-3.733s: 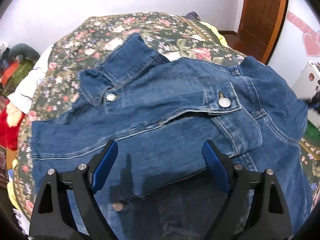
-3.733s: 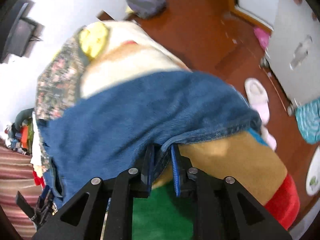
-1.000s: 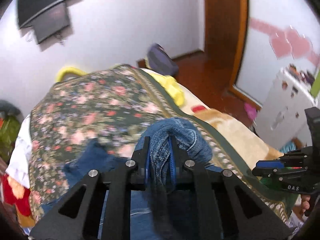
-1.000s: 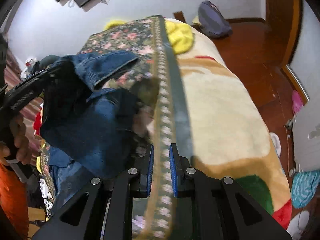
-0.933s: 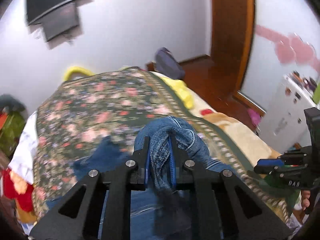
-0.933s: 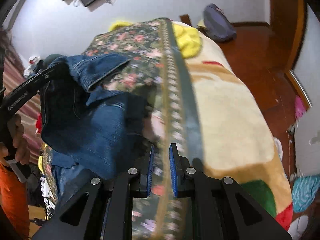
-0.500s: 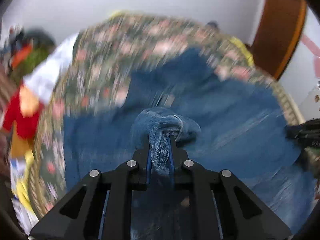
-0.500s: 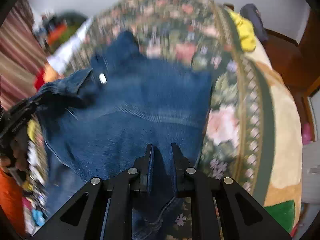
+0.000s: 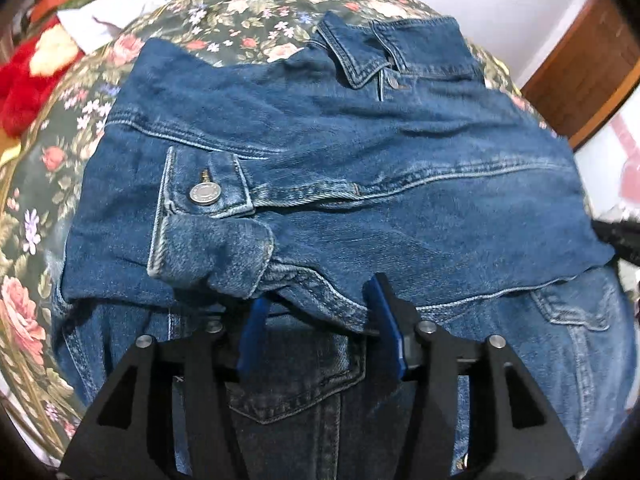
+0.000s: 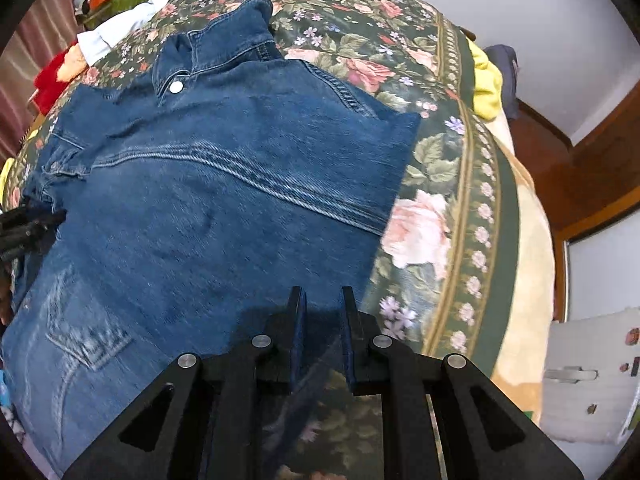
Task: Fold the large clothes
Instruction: 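Release the right gripper and fold the hem toward the collar with the left gripper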
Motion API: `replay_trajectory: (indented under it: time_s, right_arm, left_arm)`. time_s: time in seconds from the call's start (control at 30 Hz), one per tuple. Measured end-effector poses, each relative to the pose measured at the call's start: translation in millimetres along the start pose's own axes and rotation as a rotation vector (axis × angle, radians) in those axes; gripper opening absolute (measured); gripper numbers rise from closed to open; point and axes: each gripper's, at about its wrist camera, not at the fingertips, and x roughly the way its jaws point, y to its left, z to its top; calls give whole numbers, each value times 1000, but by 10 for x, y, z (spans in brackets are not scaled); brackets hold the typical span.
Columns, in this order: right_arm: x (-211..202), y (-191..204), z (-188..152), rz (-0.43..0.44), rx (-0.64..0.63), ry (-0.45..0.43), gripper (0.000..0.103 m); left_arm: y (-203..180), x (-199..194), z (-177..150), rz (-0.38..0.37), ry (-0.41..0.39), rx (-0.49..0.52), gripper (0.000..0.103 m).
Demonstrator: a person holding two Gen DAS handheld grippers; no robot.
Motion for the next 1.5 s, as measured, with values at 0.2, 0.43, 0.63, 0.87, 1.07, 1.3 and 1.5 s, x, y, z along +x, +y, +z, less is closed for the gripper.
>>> replay_trajectory:
  time_s: [0.2, 0.43, 0.63, 0.87, 1.07, 1.3, 1.5]
  right_arm:
    - [-24, -223, -148, -40, 67, -5, 52]
    - [-10, -573, -278, 81, 216, 2, 76]
    - [-108, -611, -225, 175, 268, -24, 76]
    - [-143, -549, 1, 274, 303, -52, 76]
    - [-114, -406, 167, 312, 298, -63, 76]
    - [37, -338, 238, 342, 319, -23, 76]
    - [76, -425, 287, 356, 347, -20, 76]
  left_arm:
    - [131, -33, 123, -37, -9, -80, 51]
    - [264, 12, 387, 47, -48, -130, 35]
    - [76, -340, 650, 155, -181, -13, 22]
    - [-38, -924, 996, 215, -352, 85, 22]
    - [195, -492, 941, 274, -222, 92, 25]
    - [547, -88, 592, 296, -72, 37, 47]
    - [721, -461, 548, 344, -96, 43, 72]
